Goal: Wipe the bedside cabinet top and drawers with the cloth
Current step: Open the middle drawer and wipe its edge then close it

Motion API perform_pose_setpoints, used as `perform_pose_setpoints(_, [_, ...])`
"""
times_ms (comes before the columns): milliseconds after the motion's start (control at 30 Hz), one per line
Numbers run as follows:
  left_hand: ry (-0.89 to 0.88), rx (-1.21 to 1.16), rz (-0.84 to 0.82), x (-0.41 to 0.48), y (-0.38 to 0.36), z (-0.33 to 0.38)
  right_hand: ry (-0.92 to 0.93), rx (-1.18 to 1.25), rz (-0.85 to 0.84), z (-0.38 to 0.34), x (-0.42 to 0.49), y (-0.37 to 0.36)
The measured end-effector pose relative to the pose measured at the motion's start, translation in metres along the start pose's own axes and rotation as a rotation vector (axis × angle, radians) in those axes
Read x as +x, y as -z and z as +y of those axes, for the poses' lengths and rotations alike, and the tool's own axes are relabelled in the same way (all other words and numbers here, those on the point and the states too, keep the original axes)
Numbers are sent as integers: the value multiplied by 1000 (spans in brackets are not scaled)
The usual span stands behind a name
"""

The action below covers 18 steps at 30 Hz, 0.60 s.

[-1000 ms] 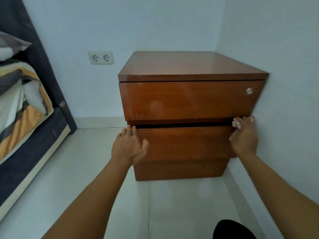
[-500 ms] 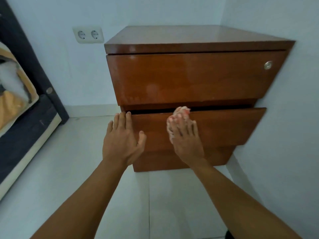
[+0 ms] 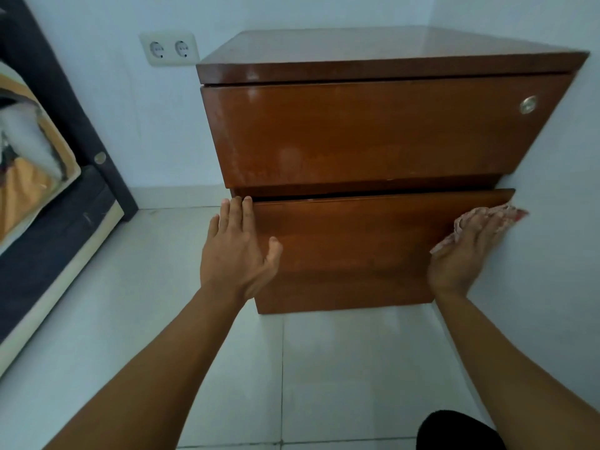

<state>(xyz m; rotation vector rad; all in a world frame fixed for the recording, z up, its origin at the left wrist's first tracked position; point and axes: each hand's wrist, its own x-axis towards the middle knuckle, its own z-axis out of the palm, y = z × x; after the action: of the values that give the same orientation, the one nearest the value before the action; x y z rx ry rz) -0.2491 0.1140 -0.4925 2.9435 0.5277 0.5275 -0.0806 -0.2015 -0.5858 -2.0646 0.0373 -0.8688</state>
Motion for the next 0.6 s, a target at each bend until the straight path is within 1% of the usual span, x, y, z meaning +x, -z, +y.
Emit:
perform_pose_setpoints(33, [2, -7, 0, 0, -1, 1, 15, 50, 42, -19, -8, -4])
perform_pose_setpoints(67, [2, -14, 0, 1, -1, 1, 78, 72, 50, -43, -22, -10])
perform_pose_setpoints(100, [2, -20, 6, 0, -2, 1, 178, 95, 2, -69, -42, -17])
perform_pose_setpoints(133, [4, -26, 15, -1, -2, 1, 364, 106, -80, -92, -66, -28])
perform_pose_setpoints(200, [6, -40, 27, -1, -2, 0, 753, 18, -303, -117, -120, -65])
perform_pose_setpoints(233, [7, -43, 26, -1, -2, 0, 906, -64, -372, -117, -138, -86])
perform_pose_setpoints(267, [9, -42, 28, -1, -3, 0, 975, -115, -411, -115, -144, -102])
perform_pose_setpoints(333, [8, -29, 45, 0, -5, -1, 1020, -185, -397, -105, -136, -117])
perform_pose_setpoints(433, [-1, -18, 83, 0, -8, -3, 1120, -296, -286, -68, -112, -111])
perform_pose_setpoints(467, [-2, -21, 89, -1, -9, -2, 1121, -314, -252, -49, -103, -105])
perform_pose_setpoints(533, [1, -32, 100, -2, -10, -1, 1067, -337, -241, -6, -76, -86])
perform_pose_setpoints(600, [6, -39, 107, -2, -11, 0, 976, -411, -242, 31, -51, -66])
